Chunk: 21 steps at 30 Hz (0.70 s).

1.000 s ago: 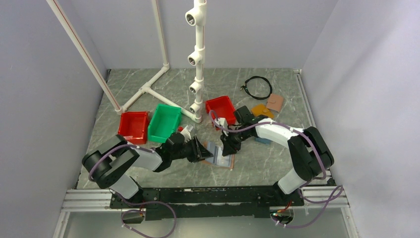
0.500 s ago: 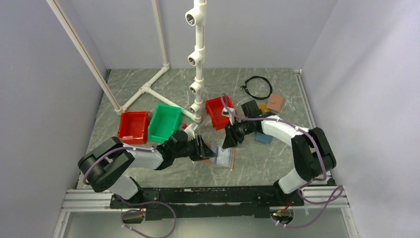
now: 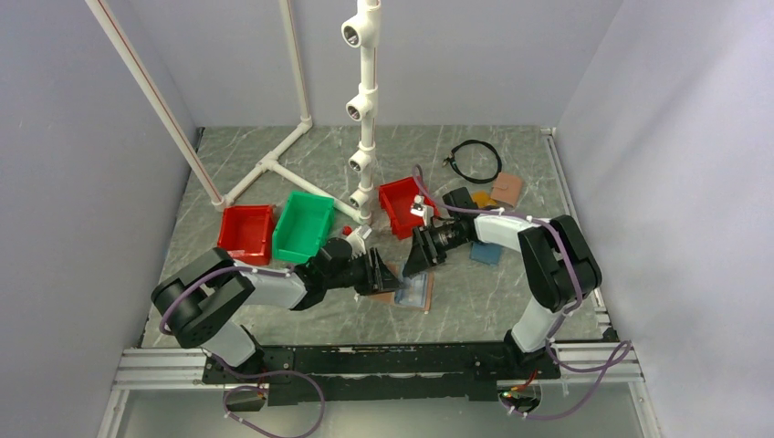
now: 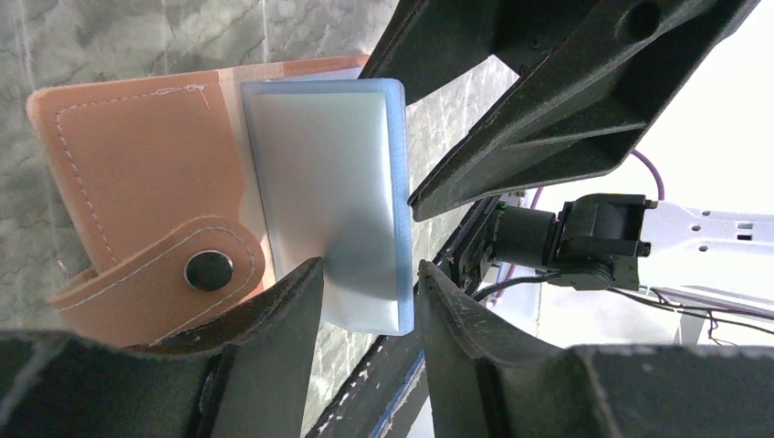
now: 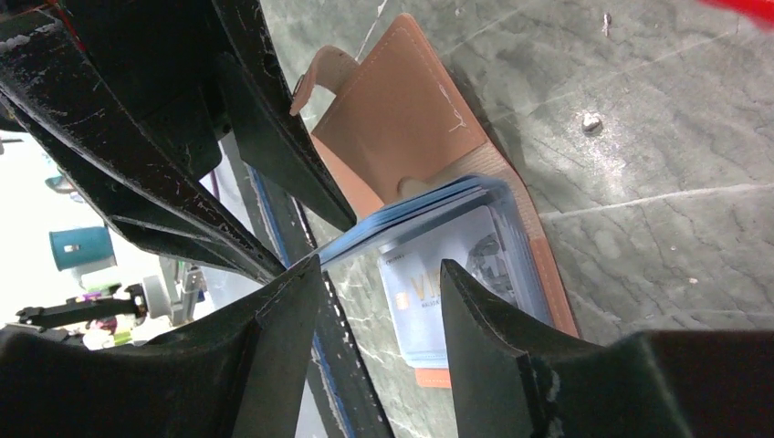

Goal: Take the credit cards out of the card holder
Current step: Remove the credit card from the card holder.

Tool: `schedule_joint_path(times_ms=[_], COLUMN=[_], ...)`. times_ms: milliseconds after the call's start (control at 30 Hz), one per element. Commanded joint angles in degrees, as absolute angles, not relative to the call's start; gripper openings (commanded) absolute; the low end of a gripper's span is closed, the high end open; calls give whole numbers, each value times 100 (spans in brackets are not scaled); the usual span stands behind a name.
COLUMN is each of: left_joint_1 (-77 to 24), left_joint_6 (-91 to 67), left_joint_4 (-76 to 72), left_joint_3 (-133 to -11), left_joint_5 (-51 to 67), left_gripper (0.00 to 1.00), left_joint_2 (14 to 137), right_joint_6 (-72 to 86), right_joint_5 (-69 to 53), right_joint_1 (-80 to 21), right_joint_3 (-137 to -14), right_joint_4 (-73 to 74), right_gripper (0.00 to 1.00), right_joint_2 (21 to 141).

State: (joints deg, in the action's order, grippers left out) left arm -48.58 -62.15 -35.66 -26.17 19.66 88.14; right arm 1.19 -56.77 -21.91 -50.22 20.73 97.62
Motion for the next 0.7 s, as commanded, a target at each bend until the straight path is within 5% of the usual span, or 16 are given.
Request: schedule_joint_path(times_ms=[0, 667], left_joint_1=[-4885, -4854], left_joint_6=[-6106, -6157], left_joint_4=[-3678, -3604], left_joint_3=[-2805, -2605], left_joint_5=[2041, 1848], left_gripper=[48, 47], left_joint_2=[8898, 8736], right_joint_6=[260, -102], right_joint_5=[-5865, -4954], right_joint_1=[-2215, -2257], right_joint_3=[-5194, -5300], right_joint_4=[1907, 2157], right_gripper=[53, 39], right_joint_2=[9820, 9948])
